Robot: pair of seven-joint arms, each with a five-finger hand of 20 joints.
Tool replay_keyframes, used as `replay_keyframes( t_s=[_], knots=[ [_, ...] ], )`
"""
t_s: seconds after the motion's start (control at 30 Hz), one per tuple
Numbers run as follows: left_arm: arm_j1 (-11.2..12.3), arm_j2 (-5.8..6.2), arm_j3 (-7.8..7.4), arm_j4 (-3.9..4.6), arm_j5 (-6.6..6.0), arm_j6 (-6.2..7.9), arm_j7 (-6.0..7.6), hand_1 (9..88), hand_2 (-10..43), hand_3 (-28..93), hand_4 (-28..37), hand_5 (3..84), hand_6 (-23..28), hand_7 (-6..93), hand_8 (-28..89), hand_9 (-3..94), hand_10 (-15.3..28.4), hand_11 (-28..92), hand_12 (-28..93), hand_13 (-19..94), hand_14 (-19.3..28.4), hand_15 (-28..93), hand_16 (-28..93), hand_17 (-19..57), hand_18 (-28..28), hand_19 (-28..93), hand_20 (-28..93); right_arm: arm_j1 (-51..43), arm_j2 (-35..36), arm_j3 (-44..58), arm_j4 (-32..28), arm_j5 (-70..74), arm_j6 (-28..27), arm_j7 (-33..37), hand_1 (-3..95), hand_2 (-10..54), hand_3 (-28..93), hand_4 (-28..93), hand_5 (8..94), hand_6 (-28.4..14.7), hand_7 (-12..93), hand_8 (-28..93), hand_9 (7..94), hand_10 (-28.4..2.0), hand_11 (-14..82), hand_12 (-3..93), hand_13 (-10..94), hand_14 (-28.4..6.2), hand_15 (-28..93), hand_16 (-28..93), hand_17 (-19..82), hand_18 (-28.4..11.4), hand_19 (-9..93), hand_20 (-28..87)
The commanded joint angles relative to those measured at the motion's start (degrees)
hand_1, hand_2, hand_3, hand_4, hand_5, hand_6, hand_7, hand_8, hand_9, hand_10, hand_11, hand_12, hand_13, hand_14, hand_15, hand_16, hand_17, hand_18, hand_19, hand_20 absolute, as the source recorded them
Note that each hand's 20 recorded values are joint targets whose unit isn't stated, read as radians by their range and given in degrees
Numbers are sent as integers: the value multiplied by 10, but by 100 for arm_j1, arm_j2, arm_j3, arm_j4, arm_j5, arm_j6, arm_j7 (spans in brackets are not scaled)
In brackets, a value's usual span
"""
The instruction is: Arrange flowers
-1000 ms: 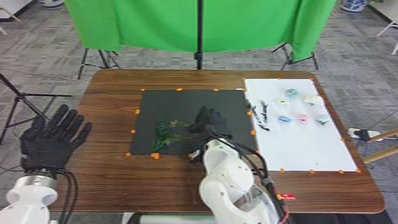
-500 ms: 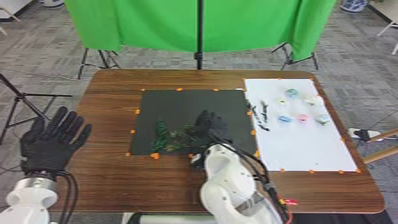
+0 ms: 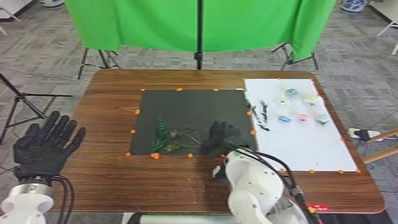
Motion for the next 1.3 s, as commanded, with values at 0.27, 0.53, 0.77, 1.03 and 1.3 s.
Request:
replay_keyframes(
  t_s=[0.27,0.53,0.77,1.03,1.3],
  knots=[
    [-41,-25,92,58,38,84,-248,293,170,805,-268,478,82,156,-94,417,156,233,130,323,172,515,-53,-45,183,449,253,-339,-167,-460,578,-1164,472,-728,447,-95,723,-283,595,-73,384,-120,587,-205,407,261,515,-189,687,278,330,-280,922,423],
    [-88,30,224,75,-57,288,-210,274,147,784,-281,477,88,155,-91,412,162,236,132,317,182,513,-53,-49,192,446,249,-317,-353,-552,1123,-1709,820,-839,886,-95,-152,-18,676,-32,433,111,696,-167,427,310,621,-155,671,322,364,-271,925,427],
    [-47,18,198,67,-241,284,-48,271,144,782,-282,487,87,162,-92,424,160,245,133,326,179,511,-52,-47,191,443,247,-254,-315,-525,1133,-1599,819,-669,945,-95,-283,272,752,-22,427,169,821,-131,238,492,687,-137,633,380,378,-273,931,407],
    [-57,34,228,70,-249,270,-76,271,145,778,-283,489,87,163,-95,427,159,245,132,327,176,511,-50,-46,190,442,248,-246,-392,-515,1207,-1898,771,-648,946,-95,-283,411,779,-27,419,182,838,-129,238,503,704,-124,604,446,388,-278,932,414],
    [-68,38,266,75,-339,287,-62,267,147,779,-283,489,88,164,-96,426,160,246,131,326,176,516,-50,-48,189,445,249,-228,-435,-493,1319,-1935,922,-593,932,-95,-283,589,758,-24,489,174,846,-123,253,510,730,-95,575,474,411,-280,932,436]
  ],
)
